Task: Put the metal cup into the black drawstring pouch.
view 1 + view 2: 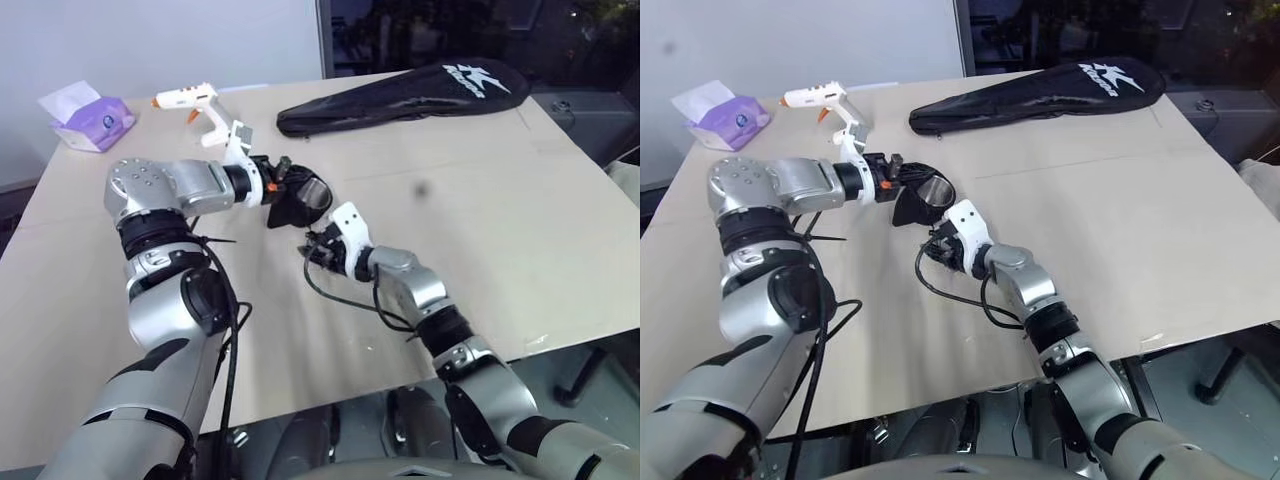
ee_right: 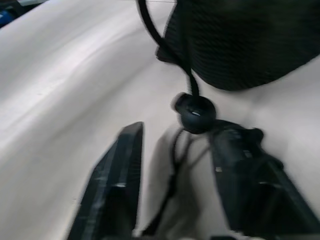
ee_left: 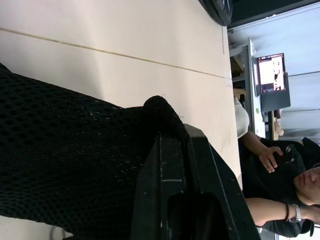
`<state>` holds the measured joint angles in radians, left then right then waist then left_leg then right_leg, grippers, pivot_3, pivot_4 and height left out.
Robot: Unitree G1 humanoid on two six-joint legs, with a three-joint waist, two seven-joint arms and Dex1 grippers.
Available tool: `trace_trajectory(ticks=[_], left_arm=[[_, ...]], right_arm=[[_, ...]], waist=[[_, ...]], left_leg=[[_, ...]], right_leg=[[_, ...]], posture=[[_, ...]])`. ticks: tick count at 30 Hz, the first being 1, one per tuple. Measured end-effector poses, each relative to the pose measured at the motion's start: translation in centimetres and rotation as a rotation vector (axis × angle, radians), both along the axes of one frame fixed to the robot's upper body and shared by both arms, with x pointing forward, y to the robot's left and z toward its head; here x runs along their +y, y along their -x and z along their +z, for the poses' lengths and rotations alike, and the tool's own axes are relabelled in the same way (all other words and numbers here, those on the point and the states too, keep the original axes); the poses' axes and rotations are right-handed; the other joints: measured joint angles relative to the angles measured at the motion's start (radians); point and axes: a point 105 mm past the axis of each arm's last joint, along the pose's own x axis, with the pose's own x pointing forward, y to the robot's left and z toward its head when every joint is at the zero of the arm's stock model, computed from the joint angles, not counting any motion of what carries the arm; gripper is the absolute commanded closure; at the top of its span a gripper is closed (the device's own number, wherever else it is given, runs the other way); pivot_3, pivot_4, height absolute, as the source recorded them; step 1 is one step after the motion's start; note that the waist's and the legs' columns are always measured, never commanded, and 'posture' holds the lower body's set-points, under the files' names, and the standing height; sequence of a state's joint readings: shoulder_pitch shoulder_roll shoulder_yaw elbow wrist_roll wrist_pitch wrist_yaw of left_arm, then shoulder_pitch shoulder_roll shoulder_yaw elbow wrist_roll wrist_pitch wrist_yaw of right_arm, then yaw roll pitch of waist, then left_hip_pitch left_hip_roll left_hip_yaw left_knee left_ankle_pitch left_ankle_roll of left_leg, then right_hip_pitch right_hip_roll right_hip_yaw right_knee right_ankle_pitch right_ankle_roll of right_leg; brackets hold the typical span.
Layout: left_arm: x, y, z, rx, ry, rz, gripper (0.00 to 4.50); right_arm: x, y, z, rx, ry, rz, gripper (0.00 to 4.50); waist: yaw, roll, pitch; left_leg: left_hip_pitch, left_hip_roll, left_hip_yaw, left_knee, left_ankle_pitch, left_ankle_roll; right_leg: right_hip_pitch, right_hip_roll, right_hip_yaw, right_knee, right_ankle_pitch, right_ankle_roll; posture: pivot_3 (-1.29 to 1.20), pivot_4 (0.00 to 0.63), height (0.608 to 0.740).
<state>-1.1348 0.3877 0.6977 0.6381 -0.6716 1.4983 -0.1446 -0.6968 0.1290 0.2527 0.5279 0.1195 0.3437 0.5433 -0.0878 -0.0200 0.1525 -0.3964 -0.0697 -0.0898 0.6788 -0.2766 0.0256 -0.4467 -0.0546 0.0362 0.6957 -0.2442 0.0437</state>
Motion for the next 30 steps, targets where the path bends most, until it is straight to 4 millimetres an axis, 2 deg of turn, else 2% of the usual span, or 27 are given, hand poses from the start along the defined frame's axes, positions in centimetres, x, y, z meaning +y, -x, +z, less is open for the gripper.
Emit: trace_trajectory(ticks=[2,6,10,12,16,17,19,21,22,24,27,28,30], left_arm=[[0.0,0.0,0.0,-0.001,0.0,0.001,4.5],[0.2,0.1,0.1,-0.02,-0.008,0.004,4.5],[0.5,0.1,0.1,-0.063,-0.021,0.016,4.5],[0.7,0.2,0.3,-0.138,-0.031,0.03,4.5],[0.5,1.2,1.0,-0.345,-0.003,-0.003,4.5],[0.3,1.4,1.8,-0.367,0.109,-0.006,4.5],[0.1,1.6,3.7,-0.431,0.215,-0.013,4.5],[-0.3,2.1,4.8,-0.467,0.256,-0.06,4.5],[-0.7,2.3,4.7,-0.463,0.254,-0.082,4.5],[-1.2,2.9,3.1,-0.443,0.17,-0.122,4.5],[-2.4,3.6,-0.1,-0.412,0.071,-0.154,3.67],[-2.7,3.7,-0.5,-0.426,0.045,-0.165,3.24],[-3.2,3.9,0.3,-0.493,0.022,-0.181,2.23]], right_arm=[[-0.2,-0.2,-0.1,-0.034,0.025,-0.01,4.35],[-1.2,-0.4,-0.1,-0.087,0.066,-0.018,4.44],[-3.4,-0.3,0.4,-0.119,0.062,-0.061,4.44],[-5.6,-0.1,2.3,-0.189,0.078,-0.08,4.44],[-10.0,0.4,8.5,-0.409,0.207,-0.102,4.44],[-11.5,0.3,10.6,-0.462,0.254,-0.126,4.44],[-12.5,0.6,14.9,-0.576,0.296,-0.143,4.44],[-12.7,1.4,18.6,-0.674,0.3,-0.151,4.44],[-12.8,1.6,19.5,-0.7,0.3,-0.154,4.44],[-12.9,1.7,19.9,-0.701,0.32,-0.143,4.44],[-12.8,1.4,20.3,-0.702,0.362,-0.124,4.5],[-12.7,1.4,20.9,-0.723,0.373,-0.119,4.5],[-12.2,1.6,22.2,-0.764,0.376,-0.109,4.5]], waist=[[-0.003,0.0,0.0],[-0.005,0.0,0.0],[-0.001,0.0,0.0],[0.001,0.0,0.0],[0.008,0.001,0.001],[0.014,0.001,0.001],[0.021,0.001,0.002],[0.022,0.0,0.001],[0.024,0.0,0.001],[0.024,0.0,0.001],[0.029,0.0,0.001],[0.031,-0.001,0.001],[0.034,-0.001,0.001]], left_leg=[[0.0,0.0,0.0,0.0,0.0,0.0],[0.0,0.0,0.0,0.0,0.0,0.0],[-0.001,0.0,-0.001,0.0,0.0,0.0],[-0.002,0.0,-0.001,0.0,0.0,0.0],[-0.002,0.0,0.0,-0.001,0.0,0.0],[-0.002,0.001,-0.001,0.0,0.0,0.0],[-0.002,0.001,-0.001,0.001,0.0,0.0],[-0.002,0.001,-0.001,0.0,0.0,0.0],[-0.001,0.001,-0.001,-0.001,0.0,0.0],[-0.001,0.0,0.0,-0.001,0.0,0.0],[-0.002,0.0,0.001,-0.001,0.0,0.0],[-0.002,0.0,0.0,-0.001,0.0,0.0],[-0.002,0.001,0.0,-0.001,0.0,0.0]], right_leg=[[0.0,0.0,0.0,0.0,0.0,0.0],[0.0,0.0,0.0,0.0,0.0,0.0],[0.0,0.0,0.0,-0.001,0.0,0.0],[-0.001,0.0,0.0,-0.001,0.0,0.0],[-0.001,0.0,0.0,-0.002,0.0,0.0],[-0.001,0.0,-0.001,-0.001,0.0,0.0],[0.0,0.0,-0.003,-0.001,0.0,0.0],[0.0,0.0,-0.003,-0.002,0.0,0.0],[0.0,0.0,-0.003,-0.002,0.0,0.0],[0.0,-0.001,-0.001,-0.002,0.0,0.0],[-0.001,-0.001,0.0,-0.003,0.0,0.0],[-0.001,-0.001,-0.001,-0.003,0.0,0.0],[-0.001,0.0,-0.001,-0.003,0.0,0.0]], posture=[[0.0,0.15,0.74],[0.0,0.15,0.74],[0.0,0.15,0.74],[0.0,0.15,0.74],[0.0,0.15,0.74],[0.0,0.15,0.74],[0.0,0.15,0.74],[0.0,0.15,0.74],[0.0,0.15,0.74],[0.0,0.15,0.74],[0.0,0.15,0.74],[0.0,0.15,0.74],[0.0,0.15,0.74]])
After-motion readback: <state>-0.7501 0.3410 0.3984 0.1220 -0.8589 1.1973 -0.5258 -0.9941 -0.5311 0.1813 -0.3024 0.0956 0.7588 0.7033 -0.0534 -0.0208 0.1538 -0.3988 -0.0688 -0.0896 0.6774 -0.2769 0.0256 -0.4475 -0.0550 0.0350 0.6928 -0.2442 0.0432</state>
